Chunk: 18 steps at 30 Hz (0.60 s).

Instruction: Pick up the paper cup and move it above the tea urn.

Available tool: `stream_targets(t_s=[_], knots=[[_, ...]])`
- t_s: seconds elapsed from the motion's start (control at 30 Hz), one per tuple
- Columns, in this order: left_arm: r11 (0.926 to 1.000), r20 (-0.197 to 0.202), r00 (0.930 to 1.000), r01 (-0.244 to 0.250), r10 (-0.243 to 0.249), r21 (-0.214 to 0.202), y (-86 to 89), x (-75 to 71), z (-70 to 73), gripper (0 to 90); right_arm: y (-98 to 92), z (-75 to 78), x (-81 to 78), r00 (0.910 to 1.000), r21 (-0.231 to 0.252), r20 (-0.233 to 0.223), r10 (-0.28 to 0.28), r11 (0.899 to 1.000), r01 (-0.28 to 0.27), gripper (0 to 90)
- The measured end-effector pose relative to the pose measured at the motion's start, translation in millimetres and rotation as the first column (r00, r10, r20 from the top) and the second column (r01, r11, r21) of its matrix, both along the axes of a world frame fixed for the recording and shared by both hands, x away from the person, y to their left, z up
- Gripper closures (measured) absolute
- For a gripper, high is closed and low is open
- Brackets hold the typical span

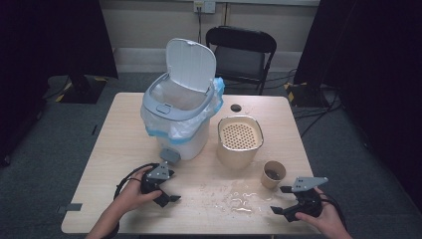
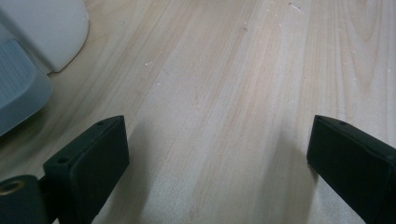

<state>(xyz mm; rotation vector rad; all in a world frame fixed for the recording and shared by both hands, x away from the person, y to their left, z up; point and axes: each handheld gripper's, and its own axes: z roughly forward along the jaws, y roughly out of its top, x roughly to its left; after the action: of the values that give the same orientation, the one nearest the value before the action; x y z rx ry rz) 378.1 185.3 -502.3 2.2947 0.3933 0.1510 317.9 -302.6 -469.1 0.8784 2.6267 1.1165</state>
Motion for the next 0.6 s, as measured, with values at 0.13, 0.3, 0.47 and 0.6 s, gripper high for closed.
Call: stream_targets(t_s=[0.13,0.3,0.47,0.6], knots=[[1.0000,0.001,1.0000,0.002,-0.002,0.003,0.0,0.1,0.1,4.7,-1.1,-0.4,3.8,0.9997,0.005,0.007,-0.023,1.000,0.023,14.8],[1.0000,-0.001,1.0000,0.000,0.000,-0.001,-0.1,0.0,-0.1,4.6,-1.9,-1.3,8.6,0.9991,0.008,0.014,-0.039,0.999,0.039,14.3],[1.0000,-0.001,1.0000,0.000,0.000,-0.001,-0.1,0.0,-0.1,4.6,-2.5,-1.9,12.4,0.9981,0.008,0.017,-0.059,0.998,0.058,14.6],[1.0000,-0.001,1.0000,0.000,0.000,-0.001,-0.1,0.0,-0.1,4.6,-2.8,-3.0,17.4,0.9955,0.006,0.025,-0.092,0.996,0.091,14.7]])
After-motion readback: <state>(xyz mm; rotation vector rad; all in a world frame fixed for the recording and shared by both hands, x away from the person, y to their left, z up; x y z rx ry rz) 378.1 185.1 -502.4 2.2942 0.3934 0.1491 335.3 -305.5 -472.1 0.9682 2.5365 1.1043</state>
